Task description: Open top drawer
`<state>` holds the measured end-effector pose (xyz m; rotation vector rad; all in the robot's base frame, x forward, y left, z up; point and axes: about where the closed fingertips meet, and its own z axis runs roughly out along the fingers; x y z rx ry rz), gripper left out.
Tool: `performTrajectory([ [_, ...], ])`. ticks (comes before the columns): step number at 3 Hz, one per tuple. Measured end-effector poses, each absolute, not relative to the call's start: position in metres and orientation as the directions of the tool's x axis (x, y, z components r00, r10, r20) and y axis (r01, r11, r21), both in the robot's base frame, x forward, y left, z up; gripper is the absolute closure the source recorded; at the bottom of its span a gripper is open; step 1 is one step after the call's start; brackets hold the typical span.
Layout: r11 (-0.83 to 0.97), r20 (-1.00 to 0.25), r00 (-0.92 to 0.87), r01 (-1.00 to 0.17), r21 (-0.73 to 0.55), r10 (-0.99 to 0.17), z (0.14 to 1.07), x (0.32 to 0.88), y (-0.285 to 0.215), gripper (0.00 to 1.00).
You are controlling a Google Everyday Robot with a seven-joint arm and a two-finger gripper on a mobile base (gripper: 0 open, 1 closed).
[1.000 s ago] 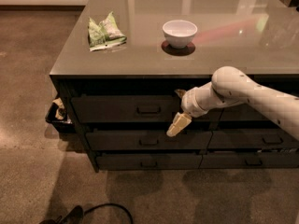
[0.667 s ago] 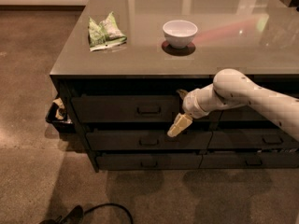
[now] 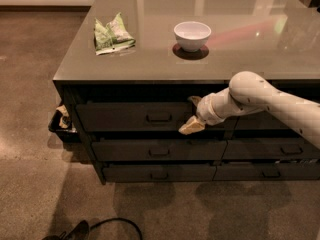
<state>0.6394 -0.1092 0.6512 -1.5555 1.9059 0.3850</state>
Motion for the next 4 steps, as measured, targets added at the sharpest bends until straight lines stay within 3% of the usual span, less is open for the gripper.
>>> performTrajectory([
  [2,0.257,-0.638,-0.095,-0.952,-0.167,-0.765,0.662,0.646,-0.111,0.89],
  [3,0.257,-0.637,-0.094,-0.952,-0.167,-0.765,0.665,0.649,-0.112,1.0],
  [4,0.256,-0.637,-0.094,-0.952,-0.167,-0.765,0.67,0.651,-0.113,1.0],
])
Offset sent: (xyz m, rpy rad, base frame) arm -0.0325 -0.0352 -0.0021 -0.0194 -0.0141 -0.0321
